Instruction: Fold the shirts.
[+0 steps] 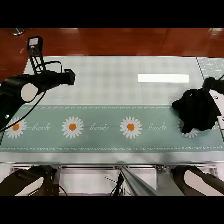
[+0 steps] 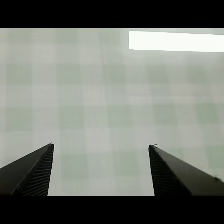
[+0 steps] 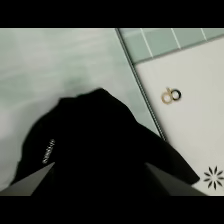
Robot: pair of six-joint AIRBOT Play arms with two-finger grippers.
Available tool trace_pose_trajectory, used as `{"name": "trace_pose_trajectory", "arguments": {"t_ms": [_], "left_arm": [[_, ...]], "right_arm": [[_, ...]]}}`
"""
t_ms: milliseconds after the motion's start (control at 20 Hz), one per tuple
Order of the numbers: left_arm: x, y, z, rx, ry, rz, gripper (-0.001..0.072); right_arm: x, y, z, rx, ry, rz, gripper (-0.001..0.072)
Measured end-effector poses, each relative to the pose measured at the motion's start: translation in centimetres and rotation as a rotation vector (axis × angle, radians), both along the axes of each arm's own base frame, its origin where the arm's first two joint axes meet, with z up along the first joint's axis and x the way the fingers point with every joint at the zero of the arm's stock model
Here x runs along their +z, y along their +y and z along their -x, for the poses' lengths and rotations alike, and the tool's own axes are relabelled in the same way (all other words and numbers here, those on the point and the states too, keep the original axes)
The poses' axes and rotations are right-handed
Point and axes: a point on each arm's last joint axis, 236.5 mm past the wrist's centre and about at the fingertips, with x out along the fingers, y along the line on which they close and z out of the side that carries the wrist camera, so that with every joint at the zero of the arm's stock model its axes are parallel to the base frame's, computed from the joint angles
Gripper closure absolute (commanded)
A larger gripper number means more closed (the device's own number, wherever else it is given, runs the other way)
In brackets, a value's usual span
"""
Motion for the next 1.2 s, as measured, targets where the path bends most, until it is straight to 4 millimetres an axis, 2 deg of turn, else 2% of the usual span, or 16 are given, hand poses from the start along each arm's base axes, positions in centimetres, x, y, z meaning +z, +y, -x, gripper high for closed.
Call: {"name": "trace_pose_trajectory", "arguments": {"t_ms": [100,300,350,450,550,650,700,800,900,950,1050,1100,1200], "left_arm": [[-1.5,0.3,0.9,0.002,0.068,-0.02,0.0007],[-3.7,0.8,2.4,0.004,0.176,-0.051,0.0007],[-4.1,0.8,2.6,0.005,0.194,-0.057,0.0007],[-4.8,1.0,3.0,0.005,0.226,-0.065,0.0007],[-5.4,1.2,3.4,0.002,0.254,-0.081,0.0007],[-5.7,2.4,3.8,-0.008,0.279,-0.138,0.0007],[-5.5,3.4,4.0,-0.003,0.292,-0.169,0.0007],[-4.5,5.3,4.5,0.022,0.31,-0.203,0.0007],[-2.8,6.3,5.2,0.048,0.305,-0.192,0.0007],[-1.8,6.1,5.6,0.05,0.294,-0.166,0.0007],[0.5,4.7,6.7,0.029,0.254,-0.106,0.0007],[1.4,3.9,7.3,0.011,0.241,-0.088,0.0007],[2.8,2.4,8.1,-0.029,0.209,-0.061,0.0007]], "right_arm": [[-3.3,-1.6,1.8,-0.077,0.064,-0.084,0.0095],[-9.0,-1.1,3.2,-0.11,0.167,-0.246,0.0106],[-10.1,-0.7,3.4,-0.109,0.189,-0.275,0.0206],[-11.5,0.1,3.7,-0.091,0.223,-0.324,0.0695],[-12.0,0.9,3.9,-0.052,0.256,-0.359,0.0687],[-10.7,1.6,3.1,-0.013,0.255,-0.389,0.0687],[-8.9,1.7,1.8,0.014,0.213,-0.396,0.0688],[-2.9,2.3,-1.9,0.082,0.05,-0.401,0.0688],[6.6,3.6,-5.9,0.182,-0.209,-0.373,0.0687],[11.7,4.5,-7.0,0.238,-0.331,-0.345,0.0687],[22.6,7.4,-7.4,0.357,-0.577,-0.265,0.0688],[27.5,9.2,-6.6,0.42,-0.677,-0.217,0.0688],[35.8,13.2,-3.8,0.538,-0.847,-0.139,0.0688]]}}
